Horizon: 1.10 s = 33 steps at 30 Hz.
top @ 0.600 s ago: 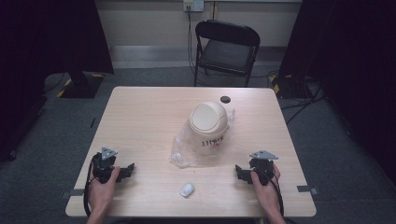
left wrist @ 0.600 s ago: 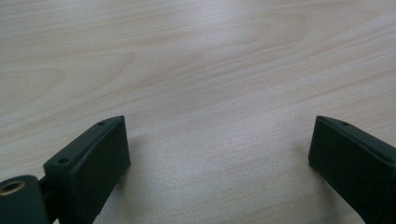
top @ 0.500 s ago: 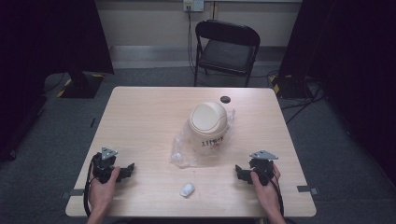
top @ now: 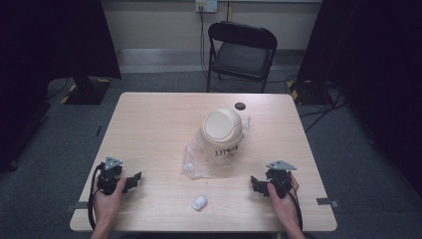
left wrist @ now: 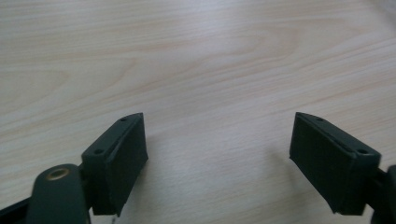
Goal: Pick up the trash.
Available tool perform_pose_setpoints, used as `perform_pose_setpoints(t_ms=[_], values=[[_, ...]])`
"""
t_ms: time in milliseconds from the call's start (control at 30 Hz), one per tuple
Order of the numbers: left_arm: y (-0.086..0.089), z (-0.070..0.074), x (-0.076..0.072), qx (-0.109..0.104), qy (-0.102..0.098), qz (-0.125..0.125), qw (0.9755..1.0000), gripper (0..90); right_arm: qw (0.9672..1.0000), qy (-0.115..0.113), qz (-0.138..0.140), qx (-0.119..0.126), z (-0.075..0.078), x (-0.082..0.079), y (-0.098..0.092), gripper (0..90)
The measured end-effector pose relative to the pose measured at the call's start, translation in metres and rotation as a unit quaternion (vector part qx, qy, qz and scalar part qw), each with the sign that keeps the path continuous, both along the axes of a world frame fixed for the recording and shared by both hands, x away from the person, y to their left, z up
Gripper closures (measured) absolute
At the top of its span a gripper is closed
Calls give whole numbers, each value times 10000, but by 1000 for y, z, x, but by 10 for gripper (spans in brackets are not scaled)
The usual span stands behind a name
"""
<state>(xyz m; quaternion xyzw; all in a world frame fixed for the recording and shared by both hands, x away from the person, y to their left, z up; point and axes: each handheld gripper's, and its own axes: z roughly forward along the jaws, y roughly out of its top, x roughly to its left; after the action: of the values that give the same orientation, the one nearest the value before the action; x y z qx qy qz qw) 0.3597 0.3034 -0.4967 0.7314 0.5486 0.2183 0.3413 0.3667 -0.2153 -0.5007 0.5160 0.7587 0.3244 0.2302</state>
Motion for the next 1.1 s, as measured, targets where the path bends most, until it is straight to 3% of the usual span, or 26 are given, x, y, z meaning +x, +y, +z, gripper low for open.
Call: perform_pose_setpoints(t_ms=[100, 267, 367, 433, 700, 800, 833, 867, 1000, 1100], values=[[-6, 3, 1, 56, 14, -181, 9998, 186, 10000, -1, 0, 0, 0, 0, 0, 95], [-17, 9, -2, -150, -151, -503, 9985, 184, 10000, 1, 0, 0, 0, 0, 0, 95], [-29, 14, 1, -282, -142, -503, 9982, 184, 10000, -7, 4, -3, 0, 0, 0, 95], [-40, 18, 2, -199, -165, -657, 9975, 185, 10000, -7, 3, -3, 0, 0, 0, 95], [-52, 34, 7, -237, -318, -997, 9942, 194, 10000, 0, 0, 1, 0, 0, 0, 95], [-54, 37, 9, -371, -352, -1061, 9930, 195, 10000, 1, 1, 2, 0, 0, 0, 95], [-56, 38, 10, -485, -350, -1051, 9927, 189, 10000, -1, 1, 1, 0, 0, 0, 95], [-58, 40, 12, -781, -299, -962, 9918, 188, 10000, -6, 2, -2, 0, 0, 0, 95], [-66, 44, 13, -830, -361, -930, 9915, 186, 10000, 0, 0, 1, 0, 0, 0, 95], [-75, 48, 18, -887, -375, -1097, 9893, 187, 10000, -7, 3, -3, 0, 0, 0, 95]])
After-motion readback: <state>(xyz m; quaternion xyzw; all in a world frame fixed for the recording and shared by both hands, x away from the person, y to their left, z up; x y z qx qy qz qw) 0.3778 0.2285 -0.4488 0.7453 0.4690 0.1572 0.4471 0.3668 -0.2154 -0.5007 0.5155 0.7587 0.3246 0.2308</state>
